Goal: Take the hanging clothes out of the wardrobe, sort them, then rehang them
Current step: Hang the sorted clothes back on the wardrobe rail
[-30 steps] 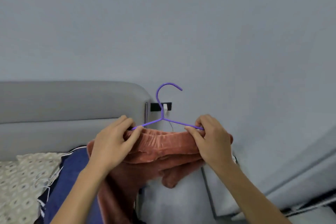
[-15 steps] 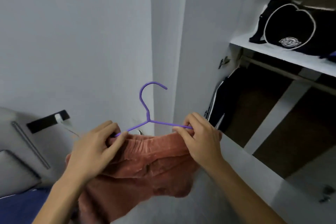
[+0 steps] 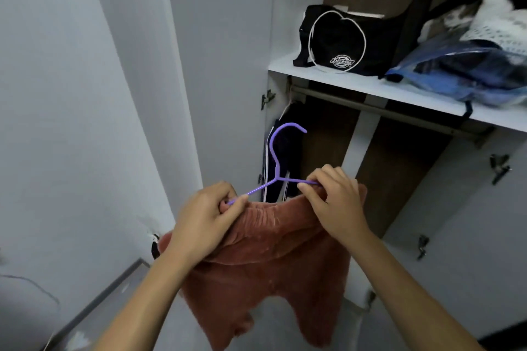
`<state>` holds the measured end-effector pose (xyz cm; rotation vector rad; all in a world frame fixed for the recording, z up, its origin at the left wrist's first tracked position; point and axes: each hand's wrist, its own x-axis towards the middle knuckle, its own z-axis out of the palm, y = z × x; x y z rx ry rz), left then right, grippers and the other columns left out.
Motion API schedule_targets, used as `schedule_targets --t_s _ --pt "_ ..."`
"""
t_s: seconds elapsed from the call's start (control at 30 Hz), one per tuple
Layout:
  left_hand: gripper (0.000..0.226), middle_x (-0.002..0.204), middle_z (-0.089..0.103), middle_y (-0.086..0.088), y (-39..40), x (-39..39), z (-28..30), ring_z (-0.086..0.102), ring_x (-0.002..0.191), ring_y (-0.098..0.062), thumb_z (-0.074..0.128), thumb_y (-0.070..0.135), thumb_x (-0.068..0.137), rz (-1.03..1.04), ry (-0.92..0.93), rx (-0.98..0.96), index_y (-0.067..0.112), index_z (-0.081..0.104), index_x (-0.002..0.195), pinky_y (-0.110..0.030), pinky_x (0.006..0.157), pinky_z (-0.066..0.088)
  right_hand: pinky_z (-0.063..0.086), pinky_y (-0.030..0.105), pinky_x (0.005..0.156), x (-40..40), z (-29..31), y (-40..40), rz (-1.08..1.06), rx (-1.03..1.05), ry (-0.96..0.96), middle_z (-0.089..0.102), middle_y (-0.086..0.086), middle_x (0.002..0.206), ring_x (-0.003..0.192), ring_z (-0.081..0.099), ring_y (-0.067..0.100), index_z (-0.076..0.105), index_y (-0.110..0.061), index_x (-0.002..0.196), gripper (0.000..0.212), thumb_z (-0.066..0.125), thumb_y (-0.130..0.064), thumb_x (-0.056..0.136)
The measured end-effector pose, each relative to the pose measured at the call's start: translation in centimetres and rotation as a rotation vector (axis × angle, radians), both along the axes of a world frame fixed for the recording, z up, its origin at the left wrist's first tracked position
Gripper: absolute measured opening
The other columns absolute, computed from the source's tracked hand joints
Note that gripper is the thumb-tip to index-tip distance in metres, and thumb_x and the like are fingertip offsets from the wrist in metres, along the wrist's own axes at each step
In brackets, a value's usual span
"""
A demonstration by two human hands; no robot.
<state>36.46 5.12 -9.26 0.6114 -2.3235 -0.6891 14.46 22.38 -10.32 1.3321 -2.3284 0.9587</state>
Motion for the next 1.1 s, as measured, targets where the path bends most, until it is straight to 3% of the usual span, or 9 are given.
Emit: schedule_targets --t_s 0.17,0.33,0.47,0.57,0.67,0.83,1.1 --pt "0.036 0.067 0.051 0.009 1.8 -3.6 -0.2 0.050 0.063 -0.012 0.064 0.045 0.101 -0.011 -0.001 0.011 0.024 0.049 0.075 -0.040 0.063 0.047 0.034 0.034 0.089 -3.0 0.0 0.4 -0.024 -0.005 -0.028 0.049 -0.013 0.080 0.084 0.045 0.007 0.058 -0.032 0.082 0.033 0.049 -0.061 0.097" --pt "0.032 0.073 0.054 0.009 2.9 -6.5 -0.2 0.054 0.068 -0.014 0.061 0.047 0.100 -0.044 -0.045 0.025 0.024 0.052 0.079 -0.040 0.063 0.047 0.037 0.034 0.084 -7.0 -0.8 0.5 0.015 -0.029 -0.069 0.048 -0.011 0.076 0.080 0.044 0.007 0.058 -0.031 0.078 0.034 0.053 -0.059 0.096" --pt "0.029 0.076 0.059 0.010 1.3 -8.0 -0.4 0.059 0.075 -0.011 0.063 0.052 0.098 -0.158 -0.153 0.048 0.028 0.055 0.084 -0.029 0.067 0.046 0.032 0.030 0.079 -9.9 -1.9 -1.2 0.063 -0.014 -0.104 0.049 -0.012 0.076 0.079 0.045 0.006 0.059 -0.029 0.079 0.030 0.059 -0.053 0.098" --pt "0.028 0.079 0.061 0.009 -1.2 -9.3 -0.9 0.060 0.077 -0.010 0.064 0.050 0.099 -0.225 -0.186 0.054 0.028 0.055 0.086 -0.026 0.067 0.045 0.035 0.031 0.077 -11.7 -2.6 -3.6 0.100 0.024 -0.108 0.052 -0.012 0.079 0.081 0.047 0.007 0.059 -0.028 0.081 0.029 0.058 -0.051 0.100" --pt "0.029 0.075 0.061 0.004 -4.5 -11.5 -1.7 0.059 0.074 -0.015 0.064 0.046 0.101 -0.284 -0.173 0.085 0.024 0.055 0.084 -0.034 0.070 0.049 0.039 0.032 0.077 -13.1 -3.1 -5.9 0.104 0.038 -0.126 0.051 -0.013 0.082 0.083 0.048 0.008 0.057 -0.029 0.082 0.029 0.056 -0.051 0.100" --pt "0.031 0.069 0.057 -0.005 -9.0 -16.5 -3.2 0.050 0.062 -0.013 0.062 0.045 0.102 -0.392 -0.068 0.219 0.021 0.058 0.082 -0.043 0.067 0.046 0.045 0.039 0.092 -15.8 -3.9 -8.7 0.026 -0.005 -0.142 0.051 -0.019 0.097 0.098 0.050 0.008 0.063 -0.033 0.097 0.026 0.051 -0.056 0.100" --pt "0.034 0.068 0.058 0.000 -12.7 -22.0 -4.1 0.055 0.064 -0.017 0.061 0.053 0.096 -0.381 -0.027 0.233 0.022 0.057 0.081 -0.035 0.064 0.046 0.044 0.046 0.100 -18.9 -3.7 -13.1 0.035 -0.074 -0.181 0.054 -0.018 0.112 0.113 0.052 0.012 0.071 -0.033 0.110 0.029 0.054 -0.055 0.103"
